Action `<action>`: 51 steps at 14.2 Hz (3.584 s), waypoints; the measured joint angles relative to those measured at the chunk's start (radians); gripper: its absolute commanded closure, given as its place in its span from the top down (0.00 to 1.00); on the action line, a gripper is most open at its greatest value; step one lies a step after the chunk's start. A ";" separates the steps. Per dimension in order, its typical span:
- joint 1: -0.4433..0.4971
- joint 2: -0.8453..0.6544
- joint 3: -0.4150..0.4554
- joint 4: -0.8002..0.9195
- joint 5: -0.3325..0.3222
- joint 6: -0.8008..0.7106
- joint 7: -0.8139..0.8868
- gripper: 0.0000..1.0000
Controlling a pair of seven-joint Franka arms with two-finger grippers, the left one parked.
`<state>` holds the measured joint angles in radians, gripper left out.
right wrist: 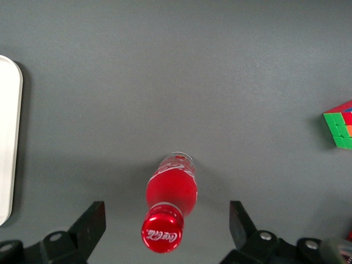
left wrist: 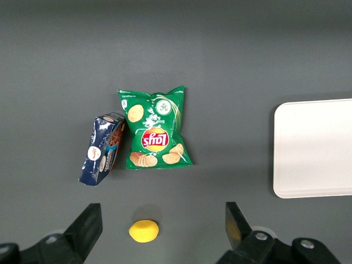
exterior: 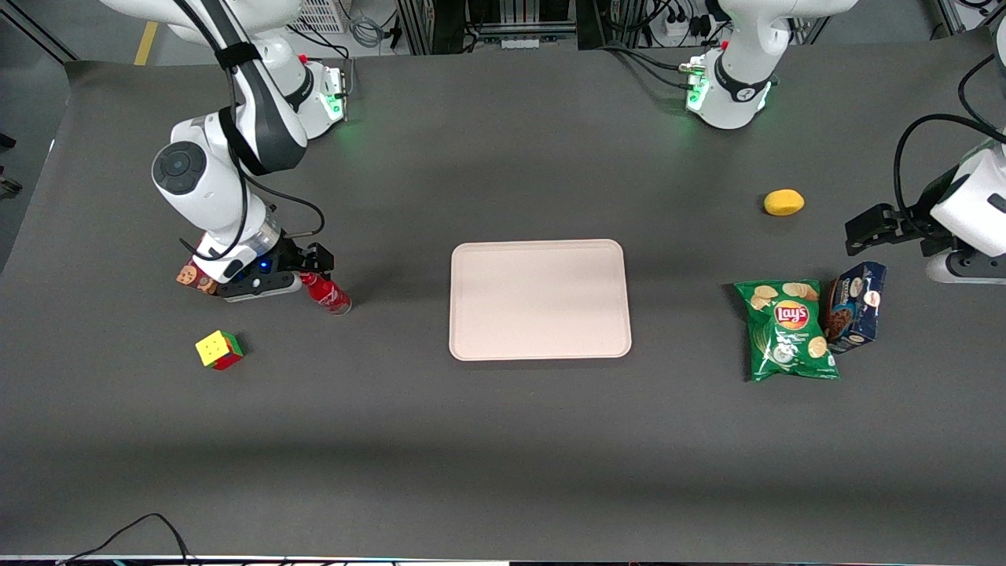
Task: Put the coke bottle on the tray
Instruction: 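Lower the open right gripper over the lying red Coca-Cola bottle, then close the right gripper around the bottle's body and lift it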
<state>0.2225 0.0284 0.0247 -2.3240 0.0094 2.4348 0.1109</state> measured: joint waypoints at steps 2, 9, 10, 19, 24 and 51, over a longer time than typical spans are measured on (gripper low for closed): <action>0.000 0.004 0.000 -0.014 0.000 0.027 0.000 1.00; 0.000 0.031 0.001 -0.047 0.000 0.106 0.000 1.00; 0.001 0.036 0.002 -0.048 0.000 0.116 0.000 1.00; 0.002 0.042 0.005 -0.070 0.000 0.117 0.000 1.00; 0.002 0.045 0.005 -0.073 0.000 0.116 0.000 0.65; 0.004 -0.154 0.034 0.506 0.018 -0.753 0.000 0.00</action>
<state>0.2262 -0.1257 0.0582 -1.8183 0.0270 1.6822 0.1108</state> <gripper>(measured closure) 0.533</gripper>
